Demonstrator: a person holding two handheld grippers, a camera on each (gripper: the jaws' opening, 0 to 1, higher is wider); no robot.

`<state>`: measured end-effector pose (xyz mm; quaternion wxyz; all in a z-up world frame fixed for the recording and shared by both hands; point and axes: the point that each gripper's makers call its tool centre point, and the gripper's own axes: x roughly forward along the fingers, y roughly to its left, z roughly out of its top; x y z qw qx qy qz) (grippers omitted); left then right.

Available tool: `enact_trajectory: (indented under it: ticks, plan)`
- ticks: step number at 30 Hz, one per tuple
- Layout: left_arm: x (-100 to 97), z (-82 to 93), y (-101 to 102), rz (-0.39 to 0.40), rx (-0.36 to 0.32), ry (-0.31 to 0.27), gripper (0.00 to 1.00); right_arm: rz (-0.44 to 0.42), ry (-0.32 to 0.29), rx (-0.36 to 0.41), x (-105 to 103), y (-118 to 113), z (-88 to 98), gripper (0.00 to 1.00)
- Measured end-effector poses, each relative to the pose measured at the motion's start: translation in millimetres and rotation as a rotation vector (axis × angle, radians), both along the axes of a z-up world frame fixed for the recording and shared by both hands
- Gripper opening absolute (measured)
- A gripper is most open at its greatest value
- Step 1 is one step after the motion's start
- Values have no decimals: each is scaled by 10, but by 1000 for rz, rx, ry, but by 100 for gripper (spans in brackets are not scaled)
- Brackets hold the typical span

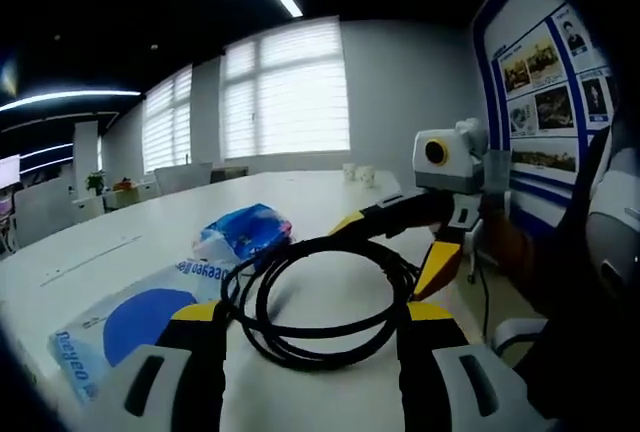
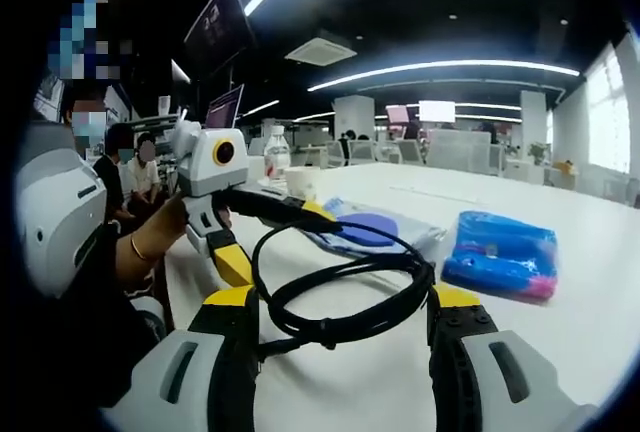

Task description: Arrange the tabletop items into an orderly group along one side of the table until the central work area is clear of visible clutter.

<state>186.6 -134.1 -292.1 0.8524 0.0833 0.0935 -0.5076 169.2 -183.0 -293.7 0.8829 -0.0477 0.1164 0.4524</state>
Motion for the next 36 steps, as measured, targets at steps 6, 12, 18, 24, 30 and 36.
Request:
enact_trajectory:
  ticks: [6, 12, 18, 24, 30, 36]
  plan:
    - [13, -71, -44, 5, 8, 14, 68, 10, 34, 23, 21, -42, -98, 65]
    - [15, -150, -66, 6, 38, 19, 68, 16, 51, 18, 22, -74, -185, 65]
    - [17, -207, -79, 5, 41, 44, 63, 14, 34, -16, 34, -113, -234, 62]
    - [-3, -238, -76, -1, 37, 73, 62, 19, 26, -13, 24, -103, -196, 57]
    - [-44, -334, -75, -11, 95, 49, 62, 16, 24, -30, 16, -110, -205, 58]
    - [-71, -337, -93, -26, 89, 60, 62, 21, 27, -51, -8, -103, -213, 61]
